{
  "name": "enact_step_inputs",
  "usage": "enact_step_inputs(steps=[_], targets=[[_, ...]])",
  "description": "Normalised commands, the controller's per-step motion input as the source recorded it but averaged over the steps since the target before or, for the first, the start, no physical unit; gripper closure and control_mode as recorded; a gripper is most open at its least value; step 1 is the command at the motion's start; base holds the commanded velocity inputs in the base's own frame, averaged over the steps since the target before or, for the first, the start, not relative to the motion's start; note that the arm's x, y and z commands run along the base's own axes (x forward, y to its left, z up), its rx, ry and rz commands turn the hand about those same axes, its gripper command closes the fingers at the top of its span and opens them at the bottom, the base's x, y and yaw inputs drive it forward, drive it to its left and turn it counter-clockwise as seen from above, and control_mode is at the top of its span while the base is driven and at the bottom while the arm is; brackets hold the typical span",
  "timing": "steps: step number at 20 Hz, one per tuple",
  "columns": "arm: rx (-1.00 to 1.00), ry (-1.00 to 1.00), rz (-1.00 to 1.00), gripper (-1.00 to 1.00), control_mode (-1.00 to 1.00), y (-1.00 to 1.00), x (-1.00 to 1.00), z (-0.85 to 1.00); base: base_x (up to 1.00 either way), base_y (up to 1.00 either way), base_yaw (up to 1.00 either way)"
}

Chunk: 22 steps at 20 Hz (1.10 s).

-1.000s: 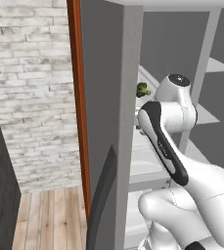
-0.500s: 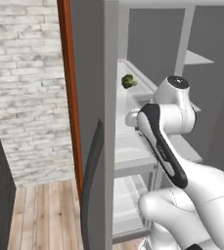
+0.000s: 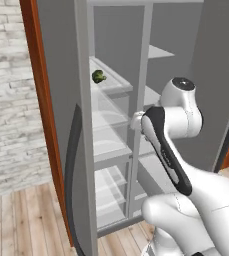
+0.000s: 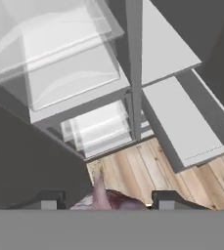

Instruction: Take the broccoli and garlic from the fridge shelf and place them in the freezer drawer to begin freezing them.

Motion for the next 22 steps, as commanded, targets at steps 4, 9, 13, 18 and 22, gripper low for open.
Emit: enact_step_inputs(steps=[4,9,13,18,22], targets=[[0.06,0.26,-0.41,1.0,-1.0,-1.0,-0.14,-0.28,0.0,0.0,0.0],[0.07,0.28,-0.3,1.0,-1.0,-1.0,0.04,-0.66,0.0,0.0,0.0],[0.05,0.34,-0.29,1.0,-1.0,-0.99,0.33,-0.86,0.0,0.0,0.0],[0.01,0.24,-0.28,1.0,-1.0,-0.68,0.57,-0.72,0.0,0.0,0.0],[0.0,0.1,-0.22,1.0,-1.0,-0.31,0.48,-0.56,0.0,0.0,0.0]])
